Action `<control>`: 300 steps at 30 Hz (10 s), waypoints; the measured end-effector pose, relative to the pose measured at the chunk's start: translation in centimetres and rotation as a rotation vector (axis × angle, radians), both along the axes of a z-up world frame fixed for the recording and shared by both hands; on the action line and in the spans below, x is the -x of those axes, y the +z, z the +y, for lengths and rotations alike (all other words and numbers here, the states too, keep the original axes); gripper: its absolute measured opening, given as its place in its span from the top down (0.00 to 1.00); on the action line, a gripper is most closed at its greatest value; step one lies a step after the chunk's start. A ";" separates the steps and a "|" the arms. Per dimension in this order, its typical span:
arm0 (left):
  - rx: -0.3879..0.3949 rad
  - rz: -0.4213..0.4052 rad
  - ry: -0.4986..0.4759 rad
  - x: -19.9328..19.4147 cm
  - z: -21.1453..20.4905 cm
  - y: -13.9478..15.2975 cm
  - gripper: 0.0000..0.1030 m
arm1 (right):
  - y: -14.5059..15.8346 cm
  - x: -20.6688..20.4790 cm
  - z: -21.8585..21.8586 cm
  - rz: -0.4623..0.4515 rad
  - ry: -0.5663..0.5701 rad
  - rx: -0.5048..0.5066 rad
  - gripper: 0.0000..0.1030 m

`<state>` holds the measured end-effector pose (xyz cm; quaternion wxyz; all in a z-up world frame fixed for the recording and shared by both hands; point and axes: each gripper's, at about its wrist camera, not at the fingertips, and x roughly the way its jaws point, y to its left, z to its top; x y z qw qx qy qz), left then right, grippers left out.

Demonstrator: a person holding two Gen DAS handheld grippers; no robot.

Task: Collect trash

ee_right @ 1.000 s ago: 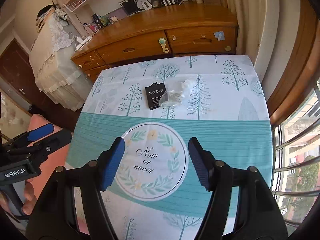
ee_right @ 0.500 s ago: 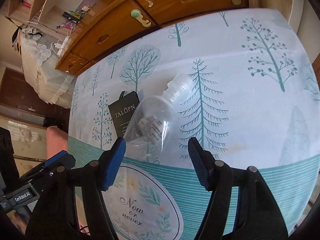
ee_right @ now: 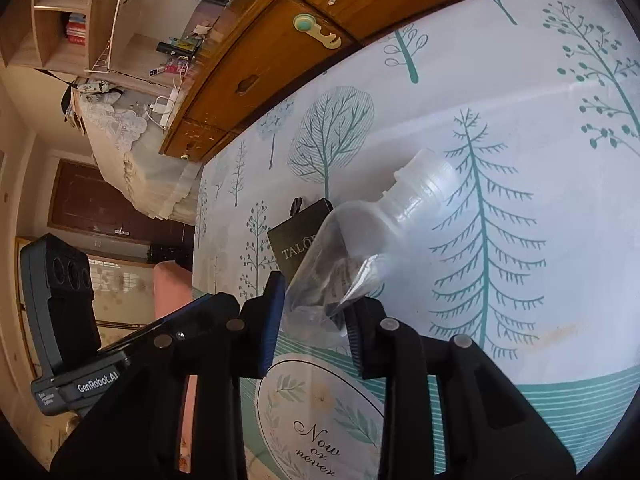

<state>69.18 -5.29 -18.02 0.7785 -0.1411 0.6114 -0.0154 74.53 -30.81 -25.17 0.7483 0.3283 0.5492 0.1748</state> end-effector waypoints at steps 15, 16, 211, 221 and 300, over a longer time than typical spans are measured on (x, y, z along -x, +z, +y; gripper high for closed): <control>-0.052 0.113 0.118 -5.2 -3.5 -4.1 0.23 | 4.0 3.9 -6.2 -0.162 -0.053 0.216 0.76; -0.061 0.116 0.122 -5.4 -3.7 -4.3 0.23 | 4.1 4.0 -6.3 -0.164 -0.051 0.219 0.76; -0.196 -0.399 -0.075 61.6 10.3 18.4 0.17 | 26.8 65.2 21.9 -0.366 -0.090 0.619 0.37; -0.204 -0.409 -0.069 62.0 10.0 18.4 0.17 | 26.8 65.6 22.6 -0.385 -0.074 0.633 0.37; -0.240 -0.416 -0.105 63.2 10.2 18.7 0.17 | 26.5 68.1 22.1 -0.377 -0.106 0.617 0.37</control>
